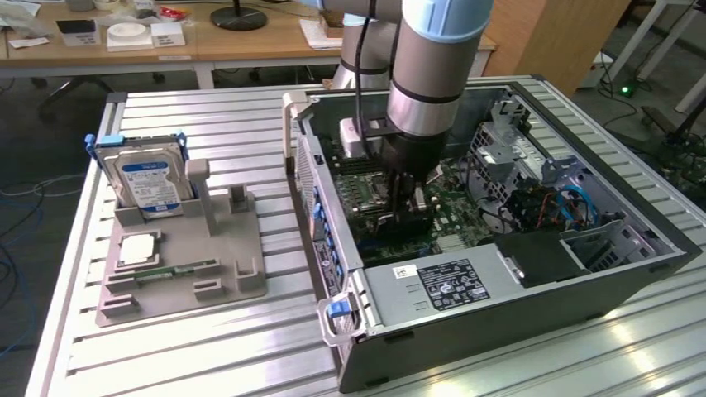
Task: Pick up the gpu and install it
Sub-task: 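Insert the gpu into the slot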
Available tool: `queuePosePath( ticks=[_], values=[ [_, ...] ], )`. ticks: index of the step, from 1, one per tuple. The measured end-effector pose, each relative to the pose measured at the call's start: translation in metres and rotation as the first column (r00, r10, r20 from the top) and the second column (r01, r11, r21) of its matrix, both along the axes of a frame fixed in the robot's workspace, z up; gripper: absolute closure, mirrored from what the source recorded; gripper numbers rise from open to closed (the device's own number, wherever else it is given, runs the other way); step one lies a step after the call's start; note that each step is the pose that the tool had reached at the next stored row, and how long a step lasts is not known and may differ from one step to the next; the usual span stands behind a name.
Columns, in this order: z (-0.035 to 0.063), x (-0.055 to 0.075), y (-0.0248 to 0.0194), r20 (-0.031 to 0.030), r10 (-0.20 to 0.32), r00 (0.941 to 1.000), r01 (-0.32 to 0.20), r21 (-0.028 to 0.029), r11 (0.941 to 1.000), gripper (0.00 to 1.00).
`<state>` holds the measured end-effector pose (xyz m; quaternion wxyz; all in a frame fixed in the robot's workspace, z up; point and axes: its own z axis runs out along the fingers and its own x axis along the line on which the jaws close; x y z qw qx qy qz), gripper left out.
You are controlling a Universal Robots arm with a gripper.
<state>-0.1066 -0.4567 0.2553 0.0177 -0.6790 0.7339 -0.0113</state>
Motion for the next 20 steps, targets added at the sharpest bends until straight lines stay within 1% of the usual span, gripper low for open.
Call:
queuePosePath(
  ticks=[5,7,9,12,13,14,20],
  values=[
    [0.0164,0.0,0.0002,0.0097,0.0,1.0,0.0,0.0,1.0,0.65],
    [0.0178,-0.001,0.0003,0.0133,0.0,0.9999,0.0,-0.0001,1.0,0.65],
    [0.0179,-0.001,0.0003,0.0134,0.0,0.9999,0.0,-0.0001,1.0,0.67],
    [0.0179,-0.001,0.0002,0.0133,0.0,0.9999,0.0,-0.0003,1.0,0.85],
    [0.018,-0.001,0.0002,0.0133,0.0,0.9999,0.0,-0.0003,1.0,0.85],
    [0.018,-0.001,0.0002,0.0133,0.0,0.9999,0.0,-0.0003,1.0,0.9],
    [0.018,-0.001,0.0002,0.0133,0.0,0.9999,0.0,-0.0003,1.0,0.9]
  ],
)
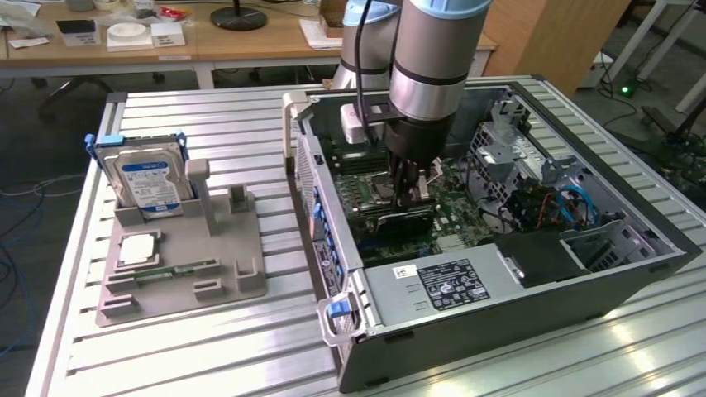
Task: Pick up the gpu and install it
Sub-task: 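Press down on the gpu until it lock into place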
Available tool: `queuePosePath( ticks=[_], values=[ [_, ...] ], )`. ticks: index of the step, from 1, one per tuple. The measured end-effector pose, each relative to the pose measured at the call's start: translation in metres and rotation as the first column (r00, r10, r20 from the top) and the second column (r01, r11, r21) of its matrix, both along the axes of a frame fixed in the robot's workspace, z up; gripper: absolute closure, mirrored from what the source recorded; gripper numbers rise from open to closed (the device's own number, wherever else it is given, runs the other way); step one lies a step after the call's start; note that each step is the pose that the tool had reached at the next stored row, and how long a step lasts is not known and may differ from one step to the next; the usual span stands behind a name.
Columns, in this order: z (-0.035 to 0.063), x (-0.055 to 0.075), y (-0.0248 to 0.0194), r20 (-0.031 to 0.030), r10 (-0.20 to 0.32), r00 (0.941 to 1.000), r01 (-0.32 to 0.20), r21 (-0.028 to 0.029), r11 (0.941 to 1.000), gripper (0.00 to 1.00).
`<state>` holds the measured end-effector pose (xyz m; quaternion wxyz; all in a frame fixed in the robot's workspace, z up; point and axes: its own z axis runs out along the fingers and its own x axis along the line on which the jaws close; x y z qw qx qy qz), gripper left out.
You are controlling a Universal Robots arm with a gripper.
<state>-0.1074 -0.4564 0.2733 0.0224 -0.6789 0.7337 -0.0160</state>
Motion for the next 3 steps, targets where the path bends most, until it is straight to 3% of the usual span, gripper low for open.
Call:
queuePosePath(
  ticks=[3],
  values=[
    [0.0,0.0,0.0,0.0,0.0,1.0,0.0,0.0,1.0,0.9]
  ],
)
